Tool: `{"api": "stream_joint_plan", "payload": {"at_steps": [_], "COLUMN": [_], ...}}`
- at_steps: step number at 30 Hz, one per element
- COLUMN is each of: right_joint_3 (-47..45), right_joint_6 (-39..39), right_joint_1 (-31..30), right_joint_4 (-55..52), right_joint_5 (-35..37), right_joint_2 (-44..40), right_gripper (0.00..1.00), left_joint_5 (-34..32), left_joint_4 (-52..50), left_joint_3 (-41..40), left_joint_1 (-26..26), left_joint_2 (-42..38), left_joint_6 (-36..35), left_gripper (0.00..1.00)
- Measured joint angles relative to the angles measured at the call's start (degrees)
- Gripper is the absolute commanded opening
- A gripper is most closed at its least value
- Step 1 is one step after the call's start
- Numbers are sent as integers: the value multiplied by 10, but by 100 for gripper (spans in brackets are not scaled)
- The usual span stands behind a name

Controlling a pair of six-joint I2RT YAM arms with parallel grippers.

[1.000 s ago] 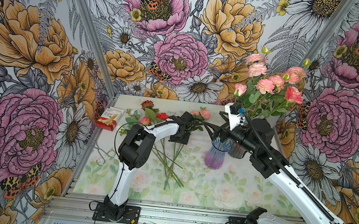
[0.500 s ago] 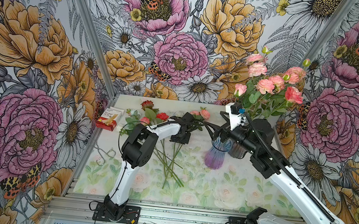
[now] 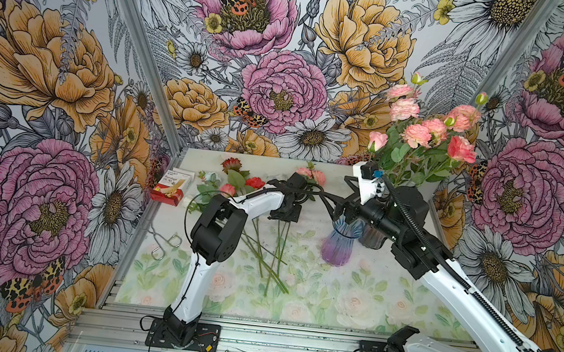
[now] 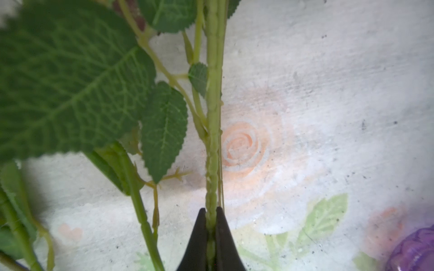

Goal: Place the pink flowers into the vase
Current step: Pick up the flower at the center of the board.

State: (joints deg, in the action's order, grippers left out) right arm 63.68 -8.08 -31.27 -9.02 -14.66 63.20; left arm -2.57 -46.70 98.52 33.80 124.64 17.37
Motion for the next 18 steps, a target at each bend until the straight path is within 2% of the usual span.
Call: {"api": "stream_joint_plan", "payload": {"at_steps": [5,12,18], "right_joint_3": [-9,-14,-14], "right_joint_6": [0,-7,-22], "right_joint_1": [1,2,9], "right_joint_4": [-2,-4,-4], "right_joint_5": [4,12,30], "right_joint_2": [0,0,2], "right_gripper": [99,99,99], "left_joint_5": [0,7,16], "left_joint_4": [13,153,307], "left_joint_3": [-13,-139,-244], "left_joint_1": [-3,-46,-61], "left_joint_2": [-43,-272,-400], "left_joint_6": [-4,2,7], "left_gripper": [0,0,0]}}
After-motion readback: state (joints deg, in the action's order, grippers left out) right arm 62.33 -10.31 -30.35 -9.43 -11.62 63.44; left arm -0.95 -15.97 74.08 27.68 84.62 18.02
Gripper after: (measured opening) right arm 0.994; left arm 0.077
